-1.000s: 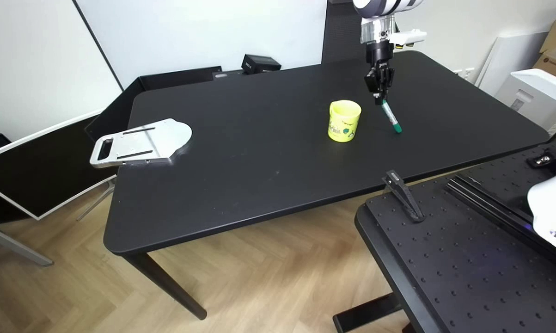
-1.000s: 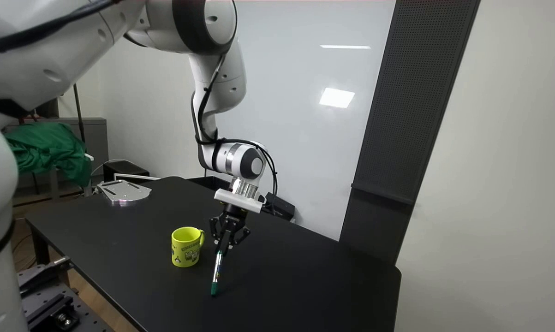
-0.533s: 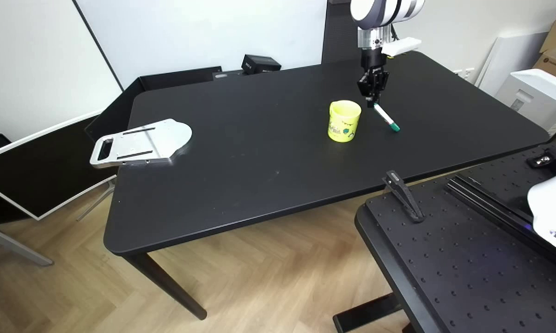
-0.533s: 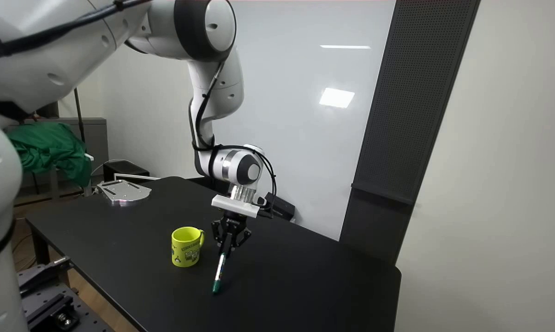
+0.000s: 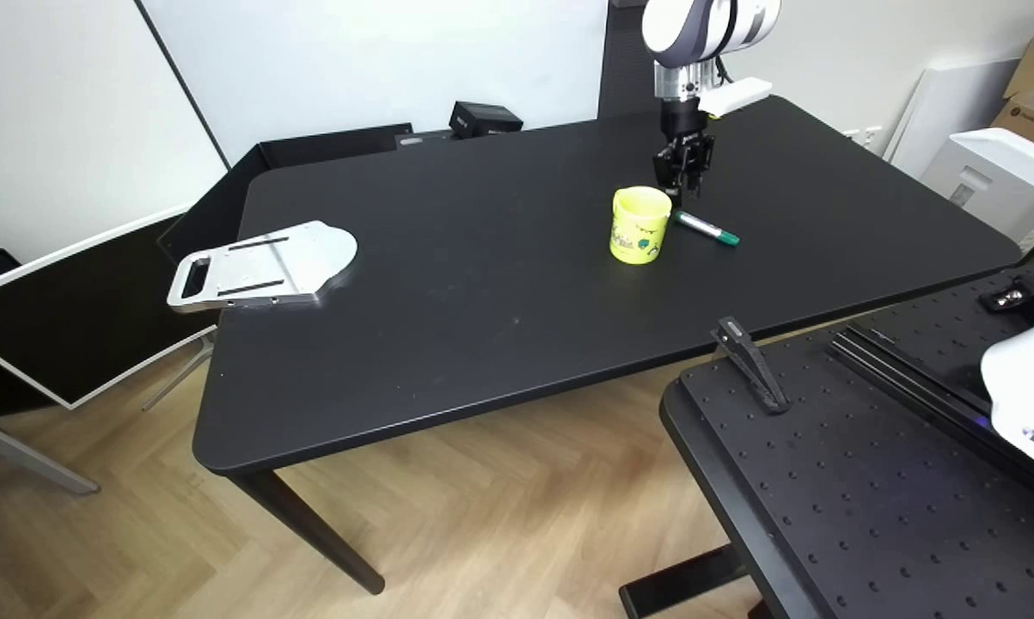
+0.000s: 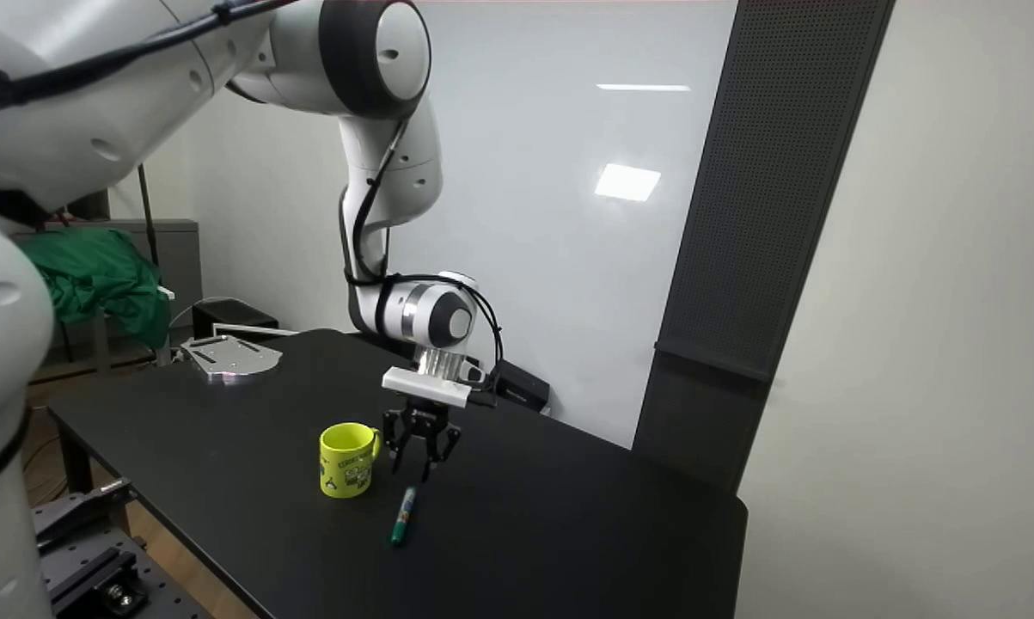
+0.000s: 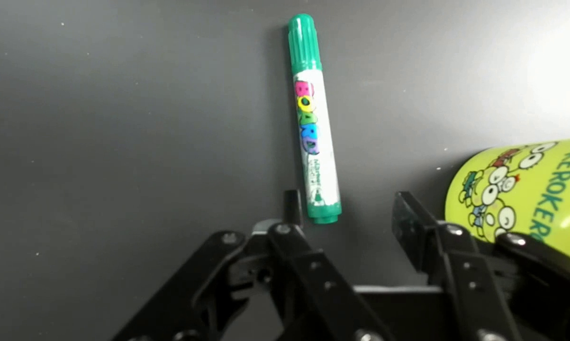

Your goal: Remove the marker from the mug, put it on the table, put it back in the mug, and then put it back on the table

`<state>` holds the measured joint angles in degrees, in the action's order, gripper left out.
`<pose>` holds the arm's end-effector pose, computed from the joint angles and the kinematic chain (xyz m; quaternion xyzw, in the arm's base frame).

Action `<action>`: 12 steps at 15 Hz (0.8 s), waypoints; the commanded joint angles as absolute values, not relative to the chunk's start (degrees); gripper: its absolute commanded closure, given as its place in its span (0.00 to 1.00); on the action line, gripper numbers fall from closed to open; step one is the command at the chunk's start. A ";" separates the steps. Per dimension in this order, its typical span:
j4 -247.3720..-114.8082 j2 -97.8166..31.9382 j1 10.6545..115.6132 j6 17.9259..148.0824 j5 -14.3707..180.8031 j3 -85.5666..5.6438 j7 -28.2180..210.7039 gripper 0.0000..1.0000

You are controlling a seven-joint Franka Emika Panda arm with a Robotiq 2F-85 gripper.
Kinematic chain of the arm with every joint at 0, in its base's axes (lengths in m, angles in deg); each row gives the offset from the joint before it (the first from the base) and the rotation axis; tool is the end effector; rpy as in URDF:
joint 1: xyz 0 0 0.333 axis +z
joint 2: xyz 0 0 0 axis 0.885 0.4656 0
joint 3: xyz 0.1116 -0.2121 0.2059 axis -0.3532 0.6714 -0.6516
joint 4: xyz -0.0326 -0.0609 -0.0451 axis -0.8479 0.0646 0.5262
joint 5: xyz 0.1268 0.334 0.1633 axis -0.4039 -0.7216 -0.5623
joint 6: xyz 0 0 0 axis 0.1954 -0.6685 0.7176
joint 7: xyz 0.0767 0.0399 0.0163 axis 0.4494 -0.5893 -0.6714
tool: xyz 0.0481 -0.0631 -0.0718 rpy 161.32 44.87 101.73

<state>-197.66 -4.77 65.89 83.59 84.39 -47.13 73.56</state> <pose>0.5706 0.0690 0.0640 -0.9678 -0.1948 0.1590 0.0085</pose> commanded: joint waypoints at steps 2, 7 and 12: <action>-203.68 -8.89 67.59 84.76 87.94 -47.76 73.96 0.09; -210.27 -12.37 69.36 86.19 90.57 -48.06 75.24 0.00; -210.82 -11.99 69.04 85.39 90.18 -48.65 73.80 0.00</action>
